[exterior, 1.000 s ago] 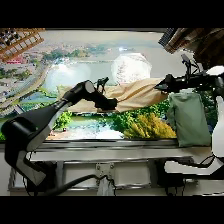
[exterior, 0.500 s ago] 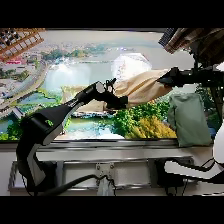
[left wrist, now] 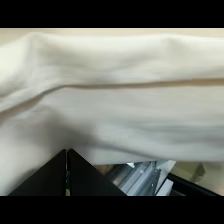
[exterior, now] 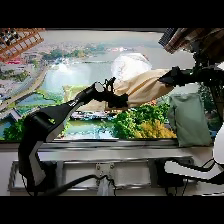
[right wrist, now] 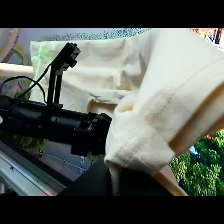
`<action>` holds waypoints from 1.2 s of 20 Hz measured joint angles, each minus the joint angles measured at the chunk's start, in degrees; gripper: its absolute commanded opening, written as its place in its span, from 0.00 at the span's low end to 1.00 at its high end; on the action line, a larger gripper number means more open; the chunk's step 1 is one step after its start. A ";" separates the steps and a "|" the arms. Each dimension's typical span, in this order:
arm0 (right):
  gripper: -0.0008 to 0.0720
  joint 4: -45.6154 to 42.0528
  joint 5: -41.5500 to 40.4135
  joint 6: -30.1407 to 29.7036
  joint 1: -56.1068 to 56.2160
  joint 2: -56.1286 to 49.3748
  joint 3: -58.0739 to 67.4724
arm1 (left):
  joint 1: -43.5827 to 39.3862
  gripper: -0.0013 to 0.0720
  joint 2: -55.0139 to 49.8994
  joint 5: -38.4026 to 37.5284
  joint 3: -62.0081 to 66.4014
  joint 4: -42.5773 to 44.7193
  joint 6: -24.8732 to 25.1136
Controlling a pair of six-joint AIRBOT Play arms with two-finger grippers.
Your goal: Fold the clothes and pants, and hang the long-sleeved shirts on hangers.
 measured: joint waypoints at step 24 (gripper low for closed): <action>0.05 13.29 -3.28 1.14 0.37 0.22 0.04 | 2.67 0.03 3.17 -2.16 0.09 2.45 3.74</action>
